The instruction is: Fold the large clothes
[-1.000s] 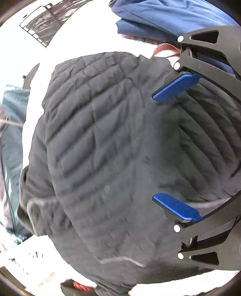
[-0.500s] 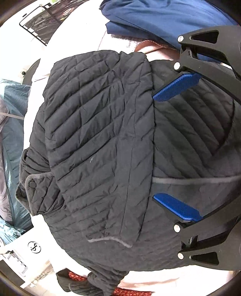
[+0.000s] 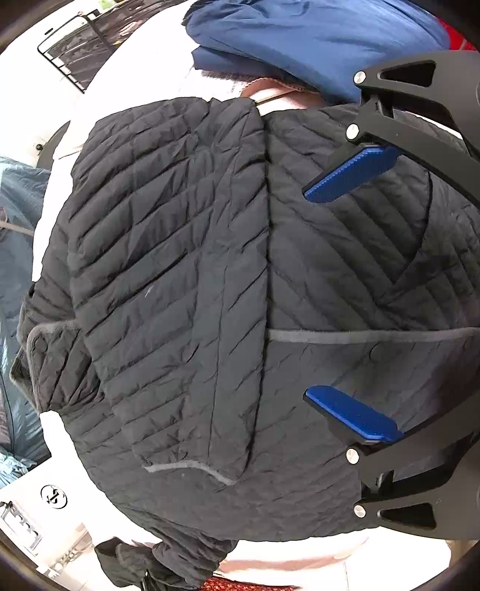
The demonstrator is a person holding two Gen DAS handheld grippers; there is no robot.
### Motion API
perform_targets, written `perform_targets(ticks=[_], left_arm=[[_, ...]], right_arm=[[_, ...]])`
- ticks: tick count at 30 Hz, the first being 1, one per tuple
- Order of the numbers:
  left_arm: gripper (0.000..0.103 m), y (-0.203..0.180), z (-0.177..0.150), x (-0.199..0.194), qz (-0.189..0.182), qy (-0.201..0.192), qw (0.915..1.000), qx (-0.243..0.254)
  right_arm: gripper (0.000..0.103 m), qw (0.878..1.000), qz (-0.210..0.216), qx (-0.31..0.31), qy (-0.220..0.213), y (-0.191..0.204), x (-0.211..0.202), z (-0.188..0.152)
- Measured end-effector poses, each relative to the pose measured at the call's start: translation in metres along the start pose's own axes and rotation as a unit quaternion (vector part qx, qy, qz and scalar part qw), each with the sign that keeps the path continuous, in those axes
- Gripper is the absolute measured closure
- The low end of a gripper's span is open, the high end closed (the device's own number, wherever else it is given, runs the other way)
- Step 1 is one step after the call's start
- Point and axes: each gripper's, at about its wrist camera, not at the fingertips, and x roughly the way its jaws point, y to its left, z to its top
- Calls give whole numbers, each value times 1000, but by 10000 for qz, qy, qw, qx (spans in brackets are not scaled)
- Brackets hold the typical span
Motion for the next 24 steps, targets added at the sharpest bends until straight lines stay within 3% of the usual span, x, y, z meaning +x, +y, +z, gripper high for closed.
perform_targets(ticks=[4,6,8,11,12,14,16,18,19,21,22,23,24], left_arm=[[96,17,-11,-125,-298,-1391,9895,-262],[96,34,-39,-182,-228,-1868,9809,-491],[96,55,-69,-207,-34,-1980,9764,-858],[96,104,-131,-203,286,-1590,9674,-1949],[96,127,-160,-187,388,-1285,9572,-2564],[96,157,-202,-155,411,-801,9395,-3305],[94,184,-246,-119,279,-216,9086,-4162],[86,193,-276,-102,61,-99,8826,-4700],[83,195,-281,-102,-66,-181,8761,-4817],[57,199,-288,-108,-301,-330,8580,-5116],[36,204,-289,-115,-356,-421,8499,-5241],[27,209,-289,-128,-280,-633,8471,-5269],[27,211,-287,-142,-174,-865,8489,-5212]], right_arm=[[5,9998,77,-112,-124,16,-2,9],[5,9997,157,-144,-154,24,-1,12],[5,9994,244,-214,-145,31,2,16],[5,9985,385,-374,-59,46,8,20],[5,9981,421,-443,-51,50,9,21],[5,9969,476,-619,-99,58,7,23],[5,9953,501,-822,-141,65,4,25],[5,9940,498,-962,-162,66,2,25],[5,9937,510,-988,-166,65,1,24],[5,9939,543,-950,-134,60,0,23],[5,9945,567,-874,-108,54,2,22],[5,9951,589,-796,-79,50,1,19],[5,9954,604,-738,-42,45,2,17]])
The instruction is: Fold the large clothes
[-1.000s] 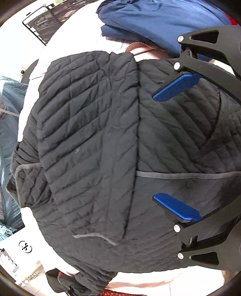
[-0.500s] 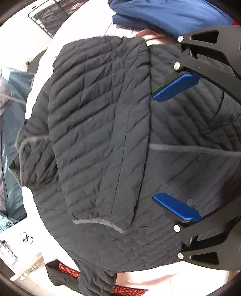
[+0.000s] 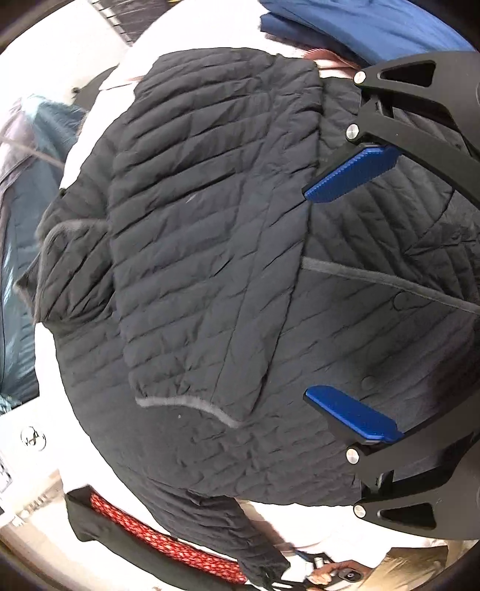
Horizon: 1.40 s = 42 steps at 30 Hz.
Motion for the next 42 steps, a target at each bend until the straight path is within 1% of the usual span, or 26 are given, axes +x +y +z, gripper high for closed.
perform_targets(ticks=[3,6,8,10,11,12,13,14,15,16,17,18,19,20,22,23,24,25,27,28,29,30,31,34,37,42], left_arm=[[21,-10,21,-38,199,-550,9969,534],[20,-33,39,-57,409,-669,9868,1415],[13,-53,39,-61,528,-551,9747,2101],[11,-86,32,-39,651,63,9587,2769],[16,-95,29,-18,921,383,9478,3028],[27,-102,25,-1,1184,623,9367,3236],[59,-106,21,17,1433,896,9249,3406],[80,-108,18,28,1507,1079,9218,3405],[89,-113,16,29,1338,1139,9255,3355],[93,-121,17,21,1122,1009,9283,3399],[94,-122,19,11,1028,785,9292,3461],[95,-128,28,-6,1020,329,9321,3461],[95,-127,38,-14,1030,78,9374,3325],[95,-123,54,-24,967,-178,9485,3010],[95,-111,74,-23,772,-207,9668,2429],[95,-111,78,-14,912,-99,9671,2373],[95,-113,77,-7,1070,-61,9633,2461],[93,-117,71,5,1309,-1,9553,2650],[73,-117,67,26,1610,167,9491,2702],[40,-113,70,30,1659,241,9512,2592],[21,-109,71,35,1559,304,9574,2412],[20,-104,71,32,1242,277,9678,2171],[20,-99,75,27,1060,231,9738,1999],[15,-85,80,-2,830,-43,9824,1673],[10,-68,83,-34,742,-388,9831,1627],[10,-36,62,-32,815,108,9834,1619]], right_arm=[[5,9997,13,214,134,-13,6,-8],[5,9994,36,290,195,-18,11,-14],[5,9993,31,257,257,-18,14,-18],[5,9994,58,171,286,-14,16,-19],[5,9995,59,126,281,-11,16,-19],[5,9996,49,66,266,-7,16,-18],[5,9997,40,13,247,-4,15,-18],[5,9997,36,-38,227,-2,14,-18],[5,9997,20,-74,212,1,12,-18],[5,9998,-11,-108,179,2,10,-18],[5,9998,-36,-119,144,2,8,-18],[5,9999,-74,-118,99,2,5,-18],[5,9999,-111,-86,71,0,4,-19],[5,9999,-117,-50,82,-1,3,-20],[5,9998,-108,65,146,-7,6,-23],[5,9997,-111,93,178,-9,7,-23],[5,9996,-110,112,223,-10,9,-23],[5,9995,-97,117,271,-9,11,-23],[5,9995,-90,75,292,-7,12,-23],[5,9995,-94,33,293,-4,12,-22],[5,9995,-92,-29,294,-1,12,-21],[5,9995,-99,-76,285,3,12,-21],[5,9995,-120,-121,266,9,12,-19],[5,9995,-178,-190,191,18,10,-17],[5,9996,-157,-73,215,16,12,-16],[5,9992,-61,60,397,11,23,-20]])
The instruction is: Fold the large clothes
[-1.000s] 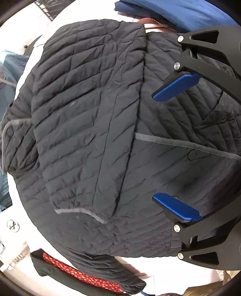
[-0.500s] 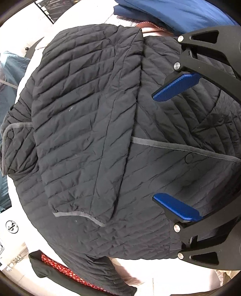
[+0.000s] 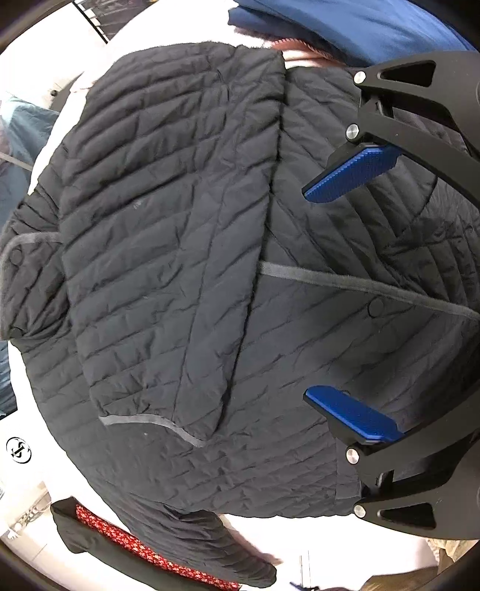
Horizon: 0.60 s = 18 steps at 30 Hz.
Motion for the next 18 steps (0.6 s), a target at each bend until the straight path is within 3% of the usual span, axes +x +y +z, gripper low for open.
perform_targets(ticks=[3,7,8,9,11,13,16,18], left_arm=[[10,8,-27,18,-291,249,9990,-217],[14,0,-33,47,-631,356,9959,-546],[28,-6,-33,52,-770,392,9945,-590],[35,-13,-30,57,-832,442,9938,-598],[66,-34,-26,60,-559,478,9964,-415],[89,-60,-24,51,-580,422,9974,-92],[93,-111,-27,18,-815,103,9953,519],[94,-163,-36,-12,-1083,-149,9868,1194]], right_arm=[[5,9999,3,-167,10,11,1,1],[5,9983,-76,-567,-87,29,-3,1],[5,9979,-104,-623,-119,32,-4,1],[5,9973,-142,-713,-140,34,-5,0],[5,9973,-171,-696,-166,32,-5,-2],[5,9982,-176,-540,-175,23,-5,-4],[5,9993,-183,-251,-197,3,-4,-10],[5,9997,-183,-58,-171,-9,-2,-13]])
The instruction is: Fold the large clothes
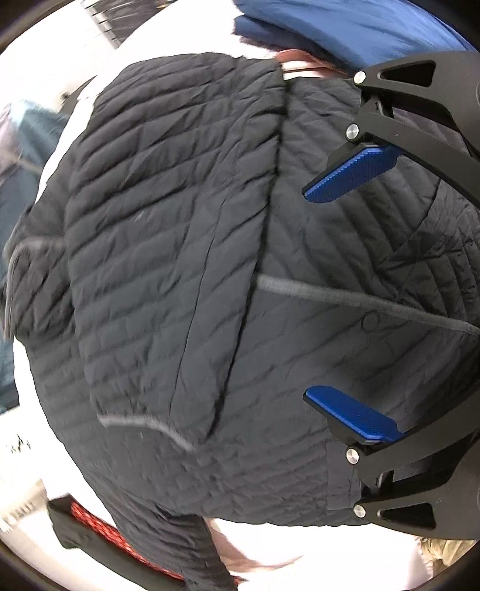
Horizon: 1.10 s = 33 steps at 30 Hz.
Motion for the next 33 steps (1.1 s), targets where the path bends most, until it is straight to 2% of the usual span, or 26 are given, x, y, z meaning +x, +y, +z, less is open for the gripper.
perform_targets(ticks=[2,4,6,8,9,10,14,16,17,18,19,20,21,23,24,25,27,29,30,31,33], left_arm=[[94,-53,-2,-12,-269,-104,9981,552],[94,-118,-13,-23,-733,-150,9906,1146],[94,-178,-34,-33,-1162,-218,9777,1738],[94,-242,-69,-40,-1665,-227,9588,2291],[94,-276,-93,-41,-1963,-156,9467,2551],[94,-300,-113,-37,-2126,-40,9385,2719],[94,-374,-215,-11,-2550,910,9059,3255],[91,-397,-279,11,-2383,1433,8836,3769],[76,-402,-299,22,-2275,1672,8749,3934],[64,-405,-323,35,-2216,2035,8613,4094],[36,-406,-349,52,-2263,2580,8418,4167],[20,-404,-373,69,-2297,3119,8233,4149],[20,-401,-390,79,-2271,3517,8085,4135],[20,-394,-413,91,-2044,4017,7864,4224],[20,-391,-422,92,-1986,4165,7773,4277],[20,-386,-422,88,-2043,4199,7716,4319],[18,-381,-407,76,-2190,3888,7737,4497],[15,-375,-390,69,-2104,3476,7858,4662],[15,-369,-374,68,-1986,3191,7982,4708],[15,-359,-350,71,-1779,2870,8167,4679],[15,-348,-322,75,-1404,2516,8421,4560]], right_arm=[[5,9998,-5,195,51,-14,4,-4],[5,9994,11,348,66,-24,5,-5],[5,9990,15,447,51,-38,5,-9],[5,9985,36,538,-5,-49,2,-10],[5,9983,42,572,-31,-57,0,-10],[5,9980,43,626,-67,-63,-2,-12],[5,9961,0,865,-155,-104,-14,-12],[5,9944,-39,1044,-169,-123,-16,-16],[5,9929,-67,1173,-161,-137,-17,-20],[5,9915,-94,1287,-151,-149,-18,-25],[5,9895,-137,1433,-137,-163,-18,-31],[5,9881,-164,1523,-121,-172,-19,-35],[5,9864,-193,1631,-90,-183,-18,-40],[5,9821,-221,1868,4,-205,-16,-50],[5,9807,-196,1945,27,-212,-15,-53],[6,9800,-144,1984,32,-220,-15,-55],[6,9816,-195,1901,1,-225,-18,-52],[6,9843,-232,1744,-134,-221,-23,-43],[6,9856,-205,1658,-263,-217,-29,-36],[6,9867,-161,1566,-414,-214,-35,-28],[5,9902,-93,1151,-784,-200,-51,-5]])
